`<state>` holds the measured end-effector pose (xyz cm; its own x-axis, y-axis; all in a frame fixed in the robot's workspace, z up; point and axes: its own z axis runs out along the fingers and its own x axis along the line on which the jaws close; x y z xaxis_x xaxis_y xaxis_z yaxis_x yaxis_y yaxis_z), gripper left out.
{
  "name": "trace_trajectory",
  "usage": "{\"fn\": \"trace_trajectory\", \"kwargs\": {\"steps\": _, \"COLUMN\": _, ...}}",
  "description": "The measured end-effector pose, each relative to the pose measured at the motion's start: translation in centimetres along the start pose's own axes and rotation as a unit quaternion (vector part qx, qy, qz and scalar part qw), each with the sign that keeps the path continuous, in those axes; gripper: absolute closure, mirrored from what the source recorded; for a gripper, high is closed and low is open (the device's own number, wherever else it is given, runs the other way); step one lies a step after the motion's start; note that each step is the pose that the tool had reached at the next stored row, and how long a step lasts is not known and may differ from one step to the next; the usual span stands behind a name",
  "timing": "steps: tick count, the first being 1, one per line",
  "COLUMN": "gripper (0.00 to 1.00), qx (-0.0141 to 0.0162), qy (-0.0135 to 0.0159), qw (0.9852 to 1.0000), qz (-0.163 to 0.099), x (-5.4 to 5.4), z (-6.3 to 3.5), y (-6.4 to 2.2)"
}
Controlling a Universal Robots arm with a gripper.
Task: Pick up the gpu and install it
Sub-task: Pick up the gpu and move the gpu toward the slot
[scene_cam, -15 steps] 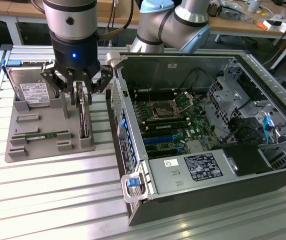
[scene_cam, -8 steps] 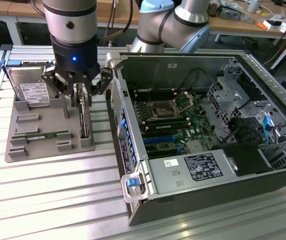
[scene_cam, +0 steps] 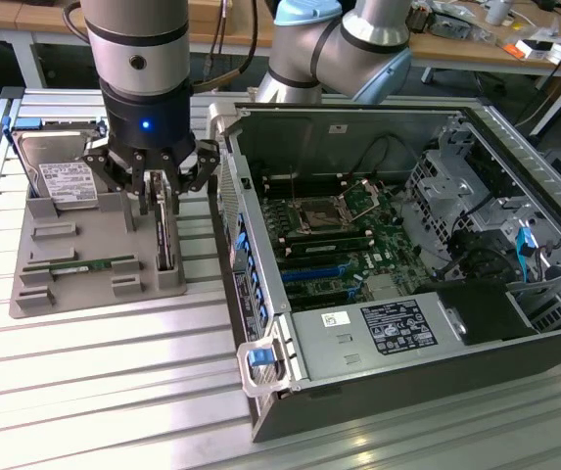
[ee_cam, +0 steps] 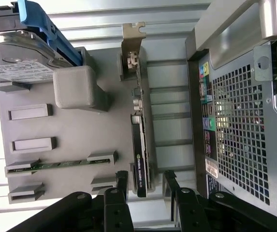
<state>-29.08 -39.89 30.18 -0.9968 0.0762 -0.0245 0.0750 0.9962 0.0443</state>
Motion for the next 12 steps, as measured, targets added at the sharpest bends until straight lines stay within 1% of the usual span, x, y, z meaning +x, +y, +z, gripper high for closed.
{"fn": "trace_trajectory", "kwargs": {"steps": 12, "gripper": 0.58, "qx": 0.0, "qy": 0.0, "qw": 1.0, "qz": 0.0, "x": 0.02, "z": 0.66, "y": -0.03}}
